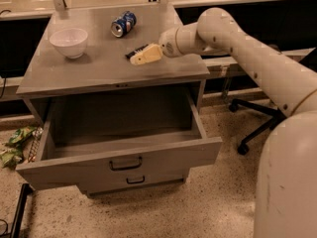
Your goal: Place rxbar blueberry into top drawer
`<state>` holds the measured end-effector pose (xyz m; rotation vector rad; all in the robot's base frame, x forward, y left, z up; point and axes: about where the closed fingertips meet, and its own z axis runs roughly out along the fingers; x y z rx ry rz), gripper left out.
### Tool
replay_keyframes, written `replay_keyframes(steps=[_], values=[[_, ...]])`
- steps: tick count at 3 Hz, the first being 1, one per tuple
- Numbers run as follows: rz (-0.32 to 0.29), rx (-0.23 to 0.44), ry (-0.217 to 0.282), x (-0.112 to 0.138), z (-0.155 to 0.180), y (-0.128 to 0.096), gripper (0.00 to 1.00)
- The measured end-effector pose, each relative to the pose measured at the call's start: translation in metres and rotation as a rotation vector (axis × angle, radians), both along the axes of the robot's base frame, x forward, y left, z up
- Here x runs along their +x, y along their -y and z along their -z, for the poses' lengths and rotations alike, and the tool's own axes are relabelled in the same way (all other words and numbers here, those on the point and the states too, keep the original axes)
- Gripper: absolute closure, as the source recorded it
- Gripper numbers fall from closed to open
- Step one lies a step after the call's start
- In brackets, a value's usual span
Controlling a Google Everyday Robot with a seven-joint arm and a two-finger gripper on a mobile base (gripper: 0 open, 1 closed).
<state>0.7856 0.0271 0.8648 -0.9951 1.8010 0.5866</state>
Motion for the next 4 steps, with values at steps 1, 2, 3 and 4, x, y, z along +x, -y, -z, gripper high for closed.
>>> replay_keyframes(steps=[1,2,3,4], values=[[0.001,-0.007,0.047,0.013,0.014,-0.008,0.00],[0.009,-0.009,0.080,0.023,0.020,-0.013,0.00],[0.016,0.011,0.090,0.032,0.021,-0.018,0.00],[0.031,0.045,0.054,0.042,0.027,-0.021,0.00]])
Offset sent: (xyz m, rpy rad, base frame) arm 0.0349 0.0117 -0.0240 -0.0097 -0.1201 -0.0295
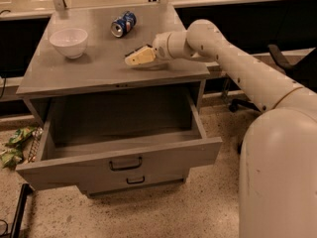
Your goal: Place rxbar blueberry into top drawer
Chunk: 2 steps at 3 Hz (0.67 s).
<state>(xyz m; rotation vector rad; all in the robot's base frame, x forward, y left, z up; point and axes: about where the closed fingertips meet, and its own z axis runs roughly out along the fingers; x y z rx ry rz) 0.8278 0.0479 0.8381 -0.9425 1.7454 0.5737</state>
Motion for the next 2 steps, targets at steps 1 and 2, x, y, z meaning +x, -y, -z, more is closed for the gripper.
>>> replay_keyframes(steps=[1,2], values=[[0.008,0.014,-0.016,0.0025,0.0045,-0.0015,0.00],[0.023,0.023,-0.036,-0.0005,0.0139,-0.0020,0.18]])
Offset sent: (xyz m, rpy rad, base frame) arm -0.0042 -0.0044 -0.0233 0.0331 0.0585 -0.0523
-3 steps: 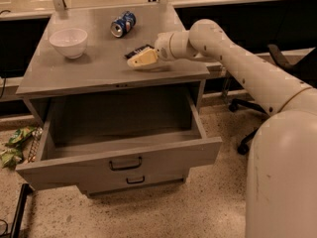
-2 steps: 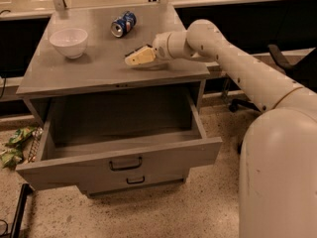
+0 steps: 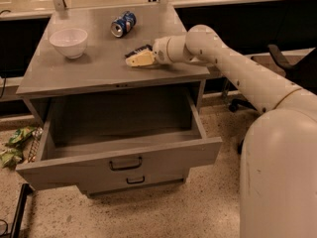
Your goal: Place rxbar blueberry into top drawer
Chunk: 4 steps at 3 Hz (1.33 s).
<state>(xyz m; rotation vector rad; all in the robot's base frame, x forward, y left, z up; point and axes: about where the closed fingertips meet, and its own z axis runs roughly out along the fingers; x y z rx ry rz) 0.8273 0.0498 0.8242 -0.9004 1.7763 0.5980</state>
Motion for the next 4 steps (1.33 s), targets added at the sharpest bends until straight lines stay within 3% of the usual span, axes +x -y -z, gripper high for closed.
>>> replay_keyframes(steps=[1,3,4], values=[[0.015,0.025,-0.005,-0.0054,0.0042,0.0002,0.49],[0.015,0.025,-0.004,-0.0055,-0.0015,0.0003,0.96],[0.014,0.025,-0.004,-0.0056,-0.0015,0.0001,1.00]])
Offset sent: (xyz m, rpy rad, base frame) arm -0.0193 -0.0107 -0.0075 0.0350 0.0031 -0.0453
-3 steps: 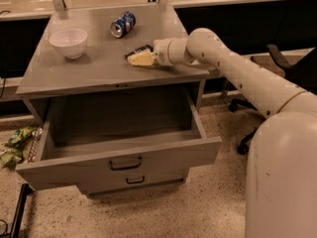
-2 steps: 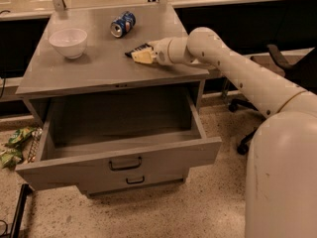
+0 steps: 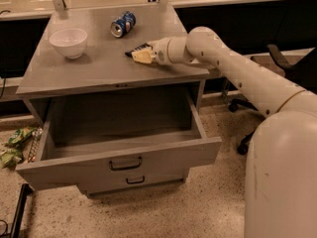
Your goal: Place rxbar blueberry into top drawer
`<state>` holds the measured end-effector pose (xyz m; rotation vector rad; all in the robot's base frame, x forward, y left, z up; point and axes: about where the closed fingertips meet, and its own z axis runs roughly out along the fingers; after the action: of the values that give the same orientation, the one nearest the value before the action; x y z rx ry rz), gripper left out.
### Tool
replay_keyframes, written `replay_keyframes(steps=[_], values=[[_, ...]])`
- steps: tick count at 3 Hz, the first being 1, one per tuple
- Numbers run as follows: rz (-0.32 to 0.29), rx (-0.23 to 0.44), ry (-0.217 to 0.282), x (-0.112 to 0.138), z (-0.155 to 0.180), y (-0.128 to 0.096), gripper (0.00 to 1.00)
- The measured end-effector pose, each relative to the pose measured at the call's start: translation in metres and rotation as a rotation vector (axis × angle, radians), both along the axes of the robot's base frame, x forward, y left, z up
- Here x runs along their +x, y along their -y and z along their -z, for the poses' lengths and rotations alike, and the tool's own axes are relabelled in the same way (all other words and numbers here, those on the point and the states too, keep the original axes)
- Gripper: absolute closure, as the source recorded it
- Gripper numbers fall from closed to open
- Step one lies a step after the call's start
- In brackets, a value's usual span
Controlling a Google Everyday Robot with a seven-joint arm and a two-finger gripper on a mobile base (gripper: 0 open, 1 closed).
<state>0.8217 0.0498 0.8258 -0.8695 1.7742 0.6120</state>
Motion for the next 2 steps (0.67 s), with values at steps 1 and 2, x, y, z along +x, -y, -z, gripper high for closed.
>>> replay_keyframes(steps=[1,2], values=[[0.000,0.000,0.000,0.0000,-0.0003,-0.0001,1.00],[0.000,0.000,0.000,-0.0001,-0.0011,-0.0002,1.00]])
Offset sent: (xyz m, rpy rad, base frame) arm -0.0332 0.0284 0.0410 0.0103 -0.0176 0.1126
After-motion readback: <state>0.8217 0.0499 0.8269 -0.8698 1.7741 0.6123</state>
